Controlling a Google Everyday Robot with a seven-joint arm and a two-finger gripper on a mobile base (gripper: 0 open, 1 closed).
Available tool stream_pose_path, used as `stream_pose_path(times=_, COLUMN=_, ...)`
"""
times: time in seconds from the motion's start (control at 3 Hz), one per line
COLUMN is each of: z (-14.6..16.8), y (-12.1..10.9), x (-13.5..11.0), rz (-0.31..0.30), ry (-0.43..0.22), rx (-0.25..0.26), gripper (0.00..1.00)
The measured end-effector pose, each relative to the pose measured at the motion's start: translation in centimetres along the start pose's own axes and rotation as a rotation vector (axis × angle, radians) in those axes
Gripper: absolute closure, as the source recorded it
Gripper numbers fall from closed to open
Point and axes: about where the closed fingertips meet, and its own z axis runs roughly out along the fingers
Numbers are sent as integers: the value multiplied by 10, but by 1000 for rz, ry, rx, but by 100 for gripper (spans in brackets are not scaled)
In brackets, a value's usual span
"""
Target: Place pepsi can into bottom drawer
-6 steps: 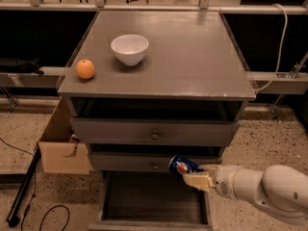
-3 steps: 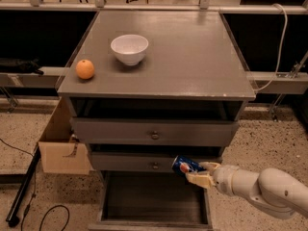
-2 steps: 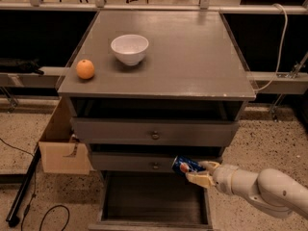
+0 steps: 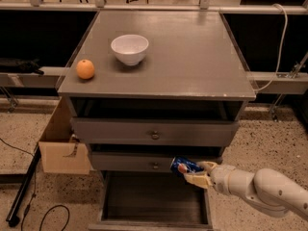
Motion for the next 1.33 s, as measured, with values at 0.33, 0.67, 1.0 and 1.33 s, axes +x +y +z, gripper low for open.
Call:
stream_pose_path(times=0.33, z=23, y=2, x=32, rz=-17, ry=65, rx=11, gripper=100)
stream_pose_path(times=0.67, z=60, y=-5, x=71, rz=-31, ry=136, rx=18, gripper=100)
stream_pose_path(times=1.0, z=97, y=-14, x=98, rz=-53, ry=185, rx=15, gripper=100)
stream_pose_path(times=1.33, z=100, y=-13, x=99, rz=-55, ry=188, rx=12, gripper=100)
